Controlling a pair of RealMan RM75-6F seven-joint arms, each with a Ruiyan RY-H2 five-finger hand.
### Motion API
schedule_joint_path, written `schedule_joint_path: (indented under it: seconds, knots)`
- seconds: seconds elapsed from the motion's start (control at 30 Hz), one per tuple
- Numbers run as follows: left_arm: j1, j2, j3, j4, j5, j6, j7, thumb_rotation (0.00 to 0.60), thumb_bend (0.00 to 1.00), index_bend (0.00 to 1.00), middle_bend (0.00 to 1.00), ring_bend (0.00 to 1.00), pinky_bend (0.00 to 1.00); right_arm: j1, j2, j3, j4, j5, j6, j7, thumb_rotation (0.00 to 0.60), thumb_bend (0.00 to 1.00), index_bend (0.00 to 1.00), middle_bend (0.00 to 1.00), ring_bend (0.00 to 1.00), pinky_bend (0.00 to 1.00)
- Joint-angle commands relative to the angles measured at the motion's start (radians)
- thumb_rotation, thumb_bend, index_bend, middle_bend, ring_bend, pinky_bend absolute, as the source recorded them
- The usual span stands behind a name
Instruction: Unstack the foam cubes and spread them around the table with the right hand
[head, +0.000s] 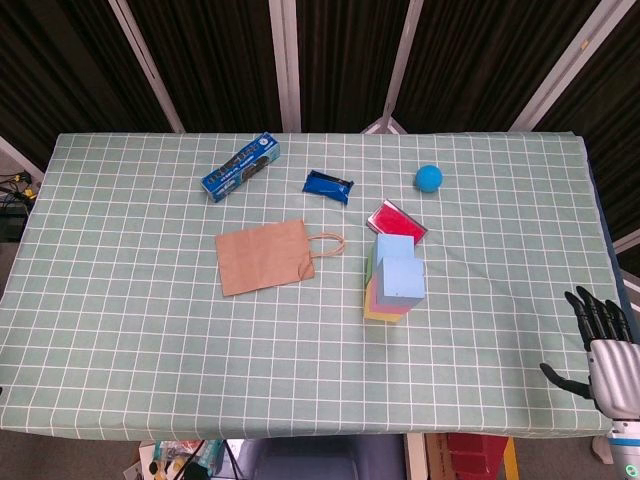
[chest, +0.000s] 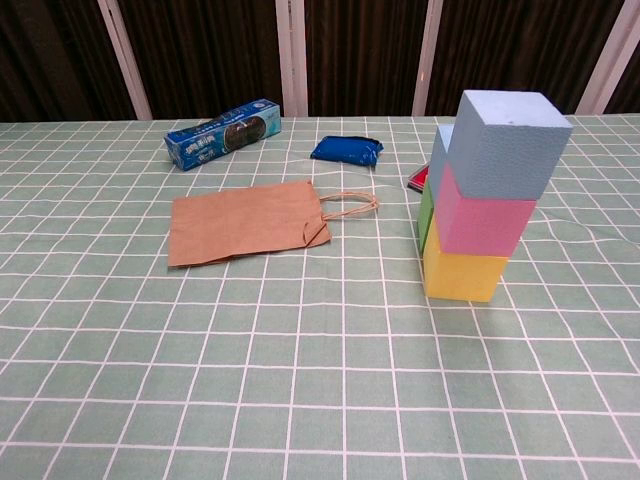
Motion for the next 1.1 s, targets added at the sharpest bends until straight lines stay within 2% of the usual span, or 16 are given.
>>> schedule_joint_path:
  seconds: [0.03,0.2,0.4,0.7,0.83,0.97,1.1]
  knots:
    - [-0.005,-0.004,-0.009,-0.003,0.004,0.007,0.011,0.6,0.31,0.13,0.0,0.0,0.02,0.004,-0.01,0.0,-0.009,-0.008,-0.001,0.009,0.6,0.17,0.0,0.0,0.08,0.0]
    - [-0.003,-0.009,0.011,0.001,0.041,0.009,0.012,0.6,0.3,0.13,0.0,0.0,0.02,0.004,-0.015,-0.019,-0.013,-0.024,-0.016,0.005,0.6,0.17,0.0,0.0,0.08,0.0]
    - [-0.004,-0.011,0.007,-0.002,0.036,0.01,0.023,0.6,0.31,0.13,0.0,0.0,0.02,0.023,-0.014,-0.024,-0.005,-0.03,-0.051,0.042,0.6,0.17,0.0,0.0,0.08,0.0]
    - [-0.005,-0.004,0.007,-0.001,0.033,0.011,0.01,0.6,0.3,0.13,0.0,0.0,0.02,0.058,0.069,-0.064,-0.046,-0.088,-0.125,0.327,0.6,0.17,0.0,0.0,0.05,0.0]
    - [0.004,0.007,0.012,0.001,0.035,0.024,-0.025,0.6,0.31,0.13,0.0,0.0,0.02,0.091,0.16,-0.07,-0.093,-0.125,-0.159,0.382,0.6,0.17,0.0,0.0,0.05,0.0]
    - [0.013,0.01,0.006,0.001,0.017,0.035,-0.041,0.6,0.3,0.13,0.0,0.0,0.02,0.111,0.231,-0.054,-0.182,-0.129,-0.162,0.321,0.6,0.17,0.0,0.0,0.04,0.0]
    - [0.017,0.017,0.011,0.002,0.017,0.035,-0.046,0.6,0.3,0.12,0.0,0.0,0.02,0.157,0.279,-0.007,-0.309,-0.034,-0.218,0.186,0.6,0.17,0.0,0.0,0.02,0.0]
